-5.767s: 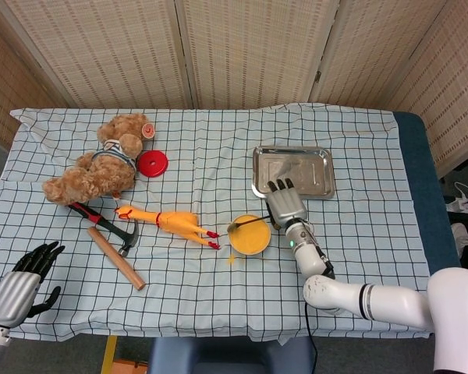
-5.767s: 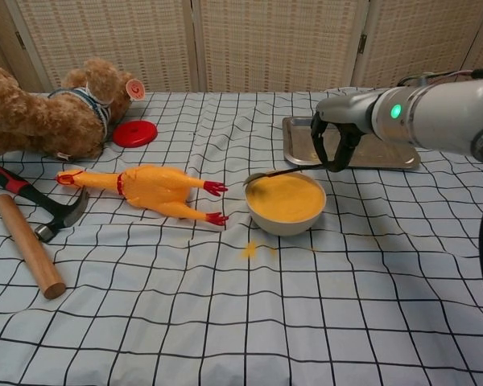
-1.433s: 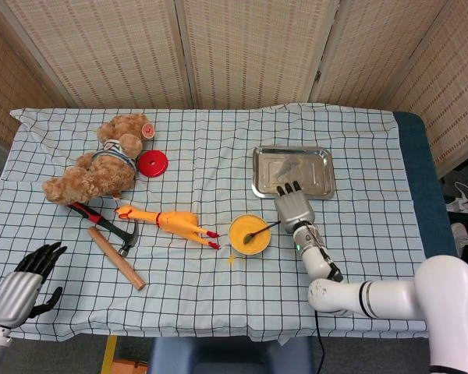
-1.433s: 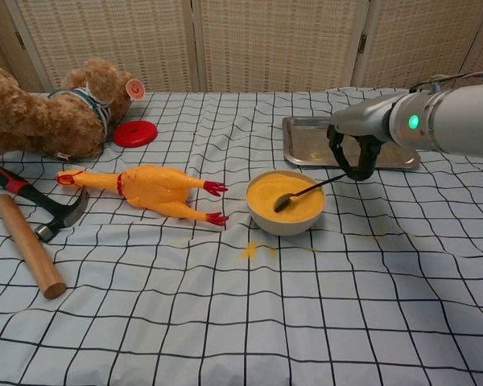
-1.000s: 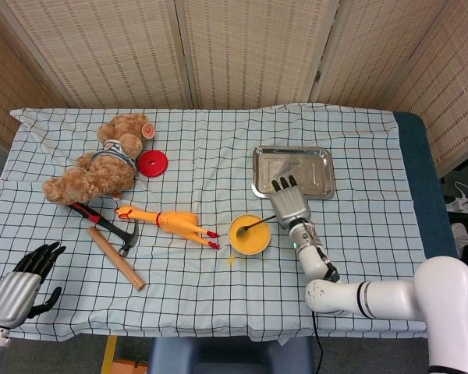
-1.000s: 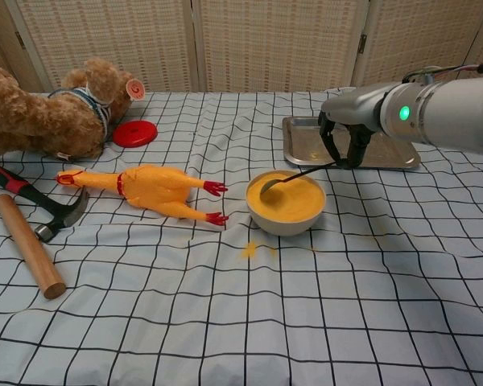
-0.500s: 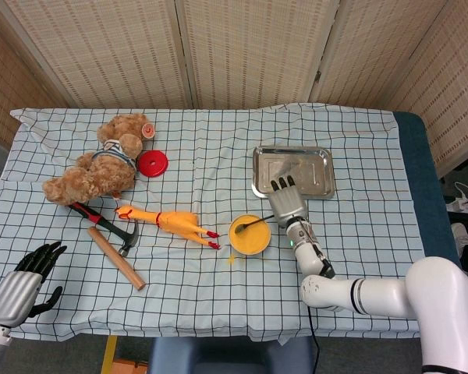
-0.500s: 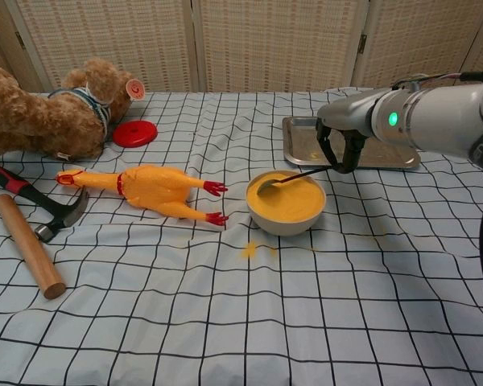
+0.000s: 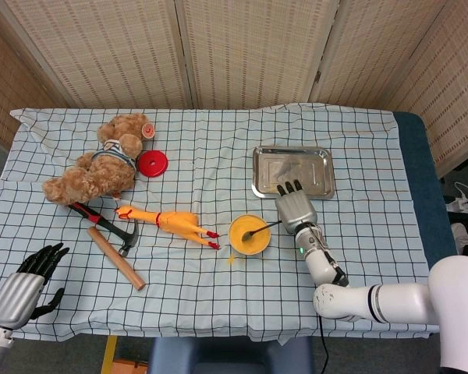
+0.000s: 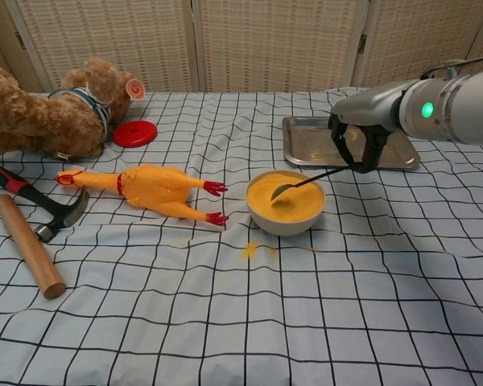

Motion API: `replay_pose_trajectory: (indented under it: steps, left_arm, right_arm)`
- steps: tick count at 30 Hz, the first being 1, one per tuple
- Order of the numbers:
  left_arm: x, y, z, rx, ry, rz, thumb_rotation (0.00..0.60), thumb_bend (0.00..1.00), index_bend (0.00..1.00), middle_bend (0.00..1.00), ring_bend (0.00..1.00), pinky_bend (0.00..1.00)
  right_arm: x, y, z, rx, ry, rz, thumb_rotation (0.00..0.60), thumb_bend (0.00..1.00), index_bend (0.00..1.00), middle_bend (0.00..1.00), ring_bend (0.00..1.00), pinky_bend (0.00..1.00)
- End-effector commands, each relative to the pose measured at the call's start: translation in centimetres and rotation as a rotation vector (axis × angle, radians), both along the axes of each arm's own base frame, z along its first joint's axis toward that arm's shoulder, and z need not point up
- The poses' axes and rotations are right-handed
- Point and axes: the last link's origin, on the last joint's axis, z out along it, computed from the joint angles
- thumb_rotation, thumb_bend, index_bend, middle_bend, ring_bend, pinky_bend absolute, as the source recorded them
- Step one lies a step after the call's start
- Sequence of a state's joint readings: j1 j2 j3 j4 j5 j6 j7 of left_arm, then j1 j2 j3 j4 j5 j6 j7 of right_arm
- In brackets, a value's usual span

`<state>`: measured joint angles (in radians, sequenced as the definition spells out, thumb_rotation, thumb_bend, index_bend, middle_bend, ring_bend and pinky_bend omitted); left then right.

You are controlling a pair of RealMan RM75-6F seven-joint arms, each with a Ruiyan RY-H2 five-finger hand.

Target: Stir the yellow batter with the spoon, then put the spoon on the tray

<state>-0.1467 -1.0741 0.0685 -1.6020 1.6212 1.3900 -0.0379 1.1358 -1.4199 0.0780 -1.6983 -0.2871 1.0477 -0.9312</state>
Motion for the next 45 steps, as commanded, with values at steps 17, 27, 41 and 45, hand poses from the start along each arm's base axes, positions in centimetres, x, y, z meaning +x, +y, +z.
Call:
replay_pose_trajectory:
  steps: [17, 27, 41, 45]
  left_arm:
    - [-0.2, 0.2, -0.2, -0.003, 0.010, 0.011, 0.600, 0.44, 0.00, 0.00, 0.00, 0.14]
    - [-0.7, 0.7, -0.2, 0.004, 0.017, 0.040, 0.600, 0.44, 0.00, 0.00, 0.00, 0.14]
    - [-0.8, 0.8, -0.3, 0.003, 0.020, 0.046, 0.600, 0.44, 0.00, 0.00, 0.00, 0.14]
    - [-0.8, 0.7, -0.2, 0.006, 0.021, 0.042, 0.600, 0.44, 0.00, 0.00, 0.00, 0.14]
  right_arm:
    - [-6.5, -4.7, 0.6, -0.284, -0.208, -0.124, 0.600, 0.62, 0.93, 0.08, 0.00, 0.00]
    - [-8.2, -10.3, -1.5, -0.360, -0.170, -0.213, 0.600, 0.62, 0.87, 0.08, 0.00, 0.00]
    - [-8.9, -10.6, -1.3, -0.320, -0.185, -0.218, 0.600, 0.42, 0.00, 0.00, 0.00, 0.00]
    - [-9.0, -8.7, 1.1, -0.342, -0.225, -0.161, 0.600, 0.40, 0.00, 0.00, 0.00, 0.00]
